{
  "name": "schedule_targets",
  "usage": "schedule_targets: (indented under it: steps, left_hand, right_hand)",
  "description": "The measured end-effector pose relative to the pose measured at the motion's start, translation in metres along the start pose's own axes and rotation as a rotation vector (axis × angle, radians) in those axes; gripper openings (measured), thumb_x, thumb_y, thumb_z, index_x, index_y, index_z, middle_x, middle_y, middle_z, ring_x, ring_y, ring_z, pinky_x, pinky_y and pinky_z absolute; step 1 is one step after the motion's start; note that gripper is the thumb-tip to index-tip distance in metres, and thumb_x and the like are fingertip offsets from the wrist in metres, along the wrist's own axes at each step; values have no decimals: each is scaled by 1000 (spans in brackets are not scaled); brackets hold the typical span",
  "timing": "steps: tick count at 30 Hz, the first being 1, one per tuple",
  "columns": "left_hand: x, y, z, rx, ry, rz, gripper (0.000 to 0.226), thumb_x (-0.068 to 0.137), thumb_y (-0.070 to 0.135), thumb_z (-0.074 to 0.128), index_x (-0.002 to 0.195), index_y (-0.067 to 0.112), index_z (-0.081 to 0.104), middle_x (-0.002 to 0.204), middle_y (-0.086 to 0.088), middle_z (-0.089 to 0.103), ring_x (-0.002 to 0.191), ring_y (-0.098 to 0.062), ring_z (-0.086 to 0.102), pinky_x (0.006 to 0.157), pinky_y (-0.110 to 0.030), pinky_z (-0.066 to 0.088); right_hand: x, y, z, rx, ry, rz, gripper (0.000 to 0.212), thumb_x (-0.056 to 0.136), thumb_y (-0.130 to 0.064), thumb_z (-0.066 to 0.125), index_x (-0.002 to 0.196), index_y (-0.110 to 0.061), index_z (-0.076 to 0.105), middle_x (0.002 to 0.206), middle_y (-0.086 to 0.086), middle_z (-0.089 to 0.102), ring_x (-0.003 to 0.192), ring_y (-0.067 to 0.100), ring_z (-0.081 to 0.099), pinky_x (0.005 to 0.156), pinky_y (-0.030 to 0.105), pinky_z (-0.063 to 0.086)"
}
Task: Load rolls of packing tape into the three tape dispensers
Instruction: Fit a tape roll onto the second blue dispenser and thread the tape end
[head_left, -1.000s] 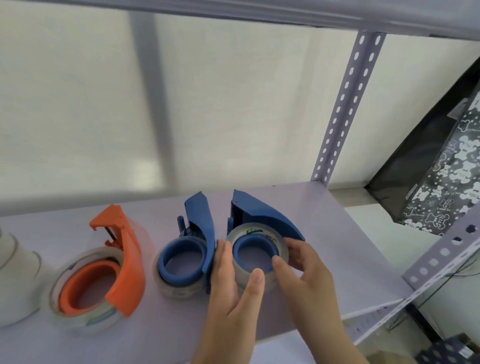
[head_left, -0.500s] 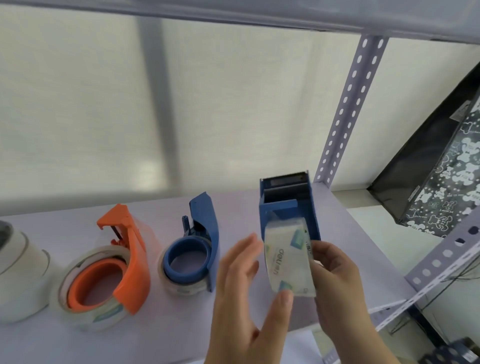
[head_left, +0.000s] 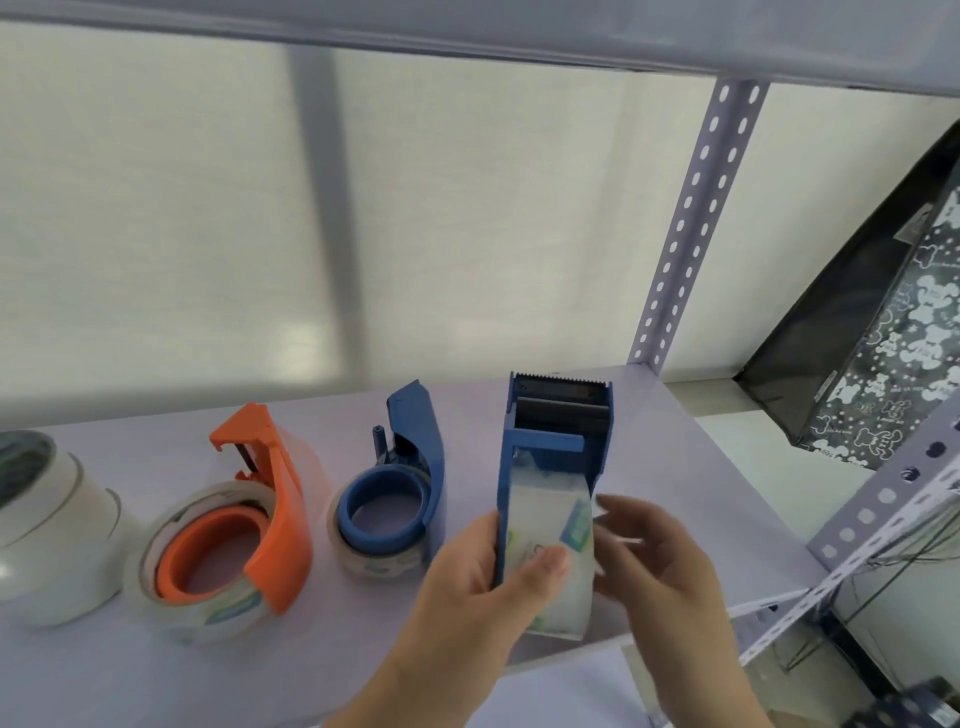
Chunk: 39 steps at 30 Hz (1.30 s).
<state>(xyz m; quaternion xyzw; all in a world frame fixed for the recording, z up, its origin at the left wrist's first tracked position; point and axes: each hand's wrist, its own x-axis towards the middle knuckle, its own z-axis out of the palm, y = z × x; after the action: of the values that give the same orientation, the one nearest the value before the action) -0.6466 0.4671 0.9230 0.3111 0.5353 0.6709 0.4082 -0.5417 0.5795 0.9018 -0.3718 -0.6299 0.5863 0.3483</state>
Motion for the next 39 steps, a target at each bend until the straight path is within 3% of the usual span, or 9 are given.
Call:
schedule_targets:
  steps: [3, 5, 9, 13, 17, 24, 28, 34, 39]
  left_hand:
    - [-3, -2, -2, 49, 15, 11, 32, 62, 43, 71, 93, 34, 71, 97, -3, 76, 93, -22, 70, 81, -35, 58]
    - [-5, -3, -2, 59, 12, 14, 33, 63, 41, 71, 96, 34, 70, 97, -4, 76, 94, -25, 70, 83, -39, 57]
    - [-8, -4, -1, 72, -2, 20, 32, 63, 38, 74, 94, 38, 69, 91, -2, 75, 87, -18, 70, 78, -35, 57]
    - [-11, -5, -3, 77, -1, 23, 31, 63, 36, 75, 93, 33, 69, 86, -3, 74, 81, -16, 68, 72, -28, 54]
    - [-13, -4, -4, 73, -8, 21, 37, 63, 35, 74, 98, 26, 68, 94, -4, 75, 88, -18, 70, 72, -25, 55]
    - [-15, -4, -5, 50, -1, -10, 44, 60, 39, 74, 100, 23, 66, 97, -3, 76, 91, -21, 70, 74, -28, 57]
    - [-18, -1, -6, 35, -19, -33, 36, 70, 34, 73, 102, 20, 67, 99, -7, 75, 94, -24, 69, 78, -31, 58]
    - [-23, 5, -4, 13, -26, -33, 32, 75, 25, 66, 104, 12, 64, 80, 4, 75, 74, -5, 68, 65, -17, 52]
    - [-22, 2, -5, 15, -11, -22, 32, 74, 26, 67, 104, 14, 65, 85, -1, 75, 79, -13, 69, 68, -20, 53]
  right_hand:
    - [-4, -21, -12, -59, 70, -212, 12, 79, -26, 71, 91, -28, 70, 84, 0, 68, 80, 21, 67, 75, 33, 57]
    - [-7, -36, -11, -157, -71, -305, 24, 71, -44, 67, 93, -35, 70, 95, -7, 65, 89, 12, 63, 75, 18, 50]
    - [-7, -45, 1, -389, -215, -355, 36, 63, -58, 63, 96, -45, 69, 107, -19, 54, 107, 6, 54, 82, 13, 43]
    - [-8, -46, 9, -252, -191, -326, 20, 67, -36, 80, 86, -39, 75, 98, -13, 60, 96, 12, 60, 79, 24, 51]
    - [-7, -49, 12, -167, -177, -276, 20, 74, -9, 76, 71, -29, 77, 89, -11, 65, 82, 14, 64, 72, 34, 55]
    - [-9, -53, 15, -71, -155, -204, 18, 76, -6, 74, 66, -21, 77, 81, -12, 67, 67, 3, 62, 56, 19, 51]
    - [-6, -53, 10, -69, -87, -157, 13, 75, -11, 74, 66, -19, 77, 79, -8, 71, 70, 4, 63, 61, 23, 52]
    - [-1, -55, 3, -43, -12, -117, 12, 78, -16, 73, 67, -16, 75, 65, 4, 72, 63, 18, 63, 67, 38, 56]
    - [-5, -63, 0, -115, -185, -120, 8, 72, -16, 78, 73, -24, 78, 84, -9, 74, 74, 6, 68, 63, 19, 54]
